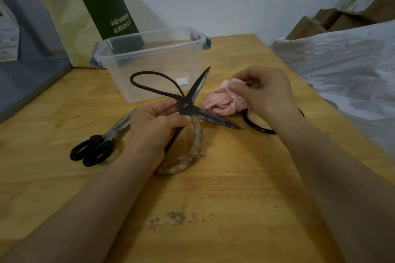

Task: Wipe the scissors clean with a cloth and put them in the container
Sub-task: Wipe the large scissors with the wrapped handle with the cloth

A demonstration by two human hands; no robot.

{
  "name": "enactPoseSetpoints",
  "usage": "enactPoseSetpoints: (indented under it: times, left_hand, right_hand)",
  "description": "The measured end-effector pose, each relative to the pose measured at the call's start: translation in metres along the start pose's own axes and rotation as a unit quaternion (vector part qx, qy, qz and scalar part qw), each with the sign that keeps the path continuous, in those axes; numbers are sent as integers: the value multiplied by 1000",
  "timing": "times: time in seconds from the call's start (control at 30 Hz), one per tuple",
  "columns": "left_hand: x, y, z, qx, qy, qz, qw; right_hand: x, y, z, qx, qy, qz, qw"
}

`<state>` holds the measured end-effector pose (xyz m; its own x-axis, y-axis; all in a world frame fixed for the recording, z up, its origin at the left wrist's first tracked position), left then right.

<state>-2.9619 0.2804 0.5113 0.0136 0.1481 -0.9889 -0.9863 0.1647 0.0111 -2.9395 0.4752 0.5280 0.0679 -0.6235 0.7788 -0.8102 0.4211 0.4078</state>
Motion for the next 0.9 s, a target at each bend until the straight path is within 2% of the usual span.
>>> enactPoseSetpoints:
  times: [0.07, 0.23, 0.37, 0.47, 0.6, 0.77, 0.83, 0.9]
  left_hand:
    - [1, -2, 3, 16, 15, -2, 1000]
    - [5, -1, 6, 46, 65, -50, 996]
    - [10, 1, 4, 30, 81, -80, 993]
    - [11, 1, 4, 27, 85, -89, 992]
    - [9, -2, 7, 27, 89, -95, 991]
    - [7, -3, 10, 12, 77, -90, 993]
    - [7, -3, 10, 9, 78, -88, 993]
    - [7, -3, 8, 5, 76, -82, 994]
  right_hand:
    - [10, -6, 5, 15, 52, -28, 998]
    - [21, -23, 23, 151, 80, -31, 985]
    - [24, -24, 25, 212, -56, -78, 973]
    - [28, -23, 29, 220, -138, -110, 959]
    - [23, -16, 31, 208, -141, -95, 963]
    - [14, -9, 26, 118, -203, -126, 964]
    - [18, -12, 23, 120, -161, -112, 973]
    - [25, -19, 23, 169, -121, -127, 970]
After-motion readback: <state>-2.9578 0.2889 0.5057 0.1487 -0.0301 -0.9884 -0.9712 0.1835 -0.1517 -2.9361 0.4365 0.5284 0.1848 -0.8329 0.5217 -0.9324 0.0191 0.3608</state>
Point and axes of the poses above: each hand's wrist, its own y-axis towards the middle knuckle, its own z-axis out of the palm, x = y × z, the point moved 2 cm from there along y, towards the middle knuckle, and after that the axes turned 1 degree about -y, right-handed, at the moved point
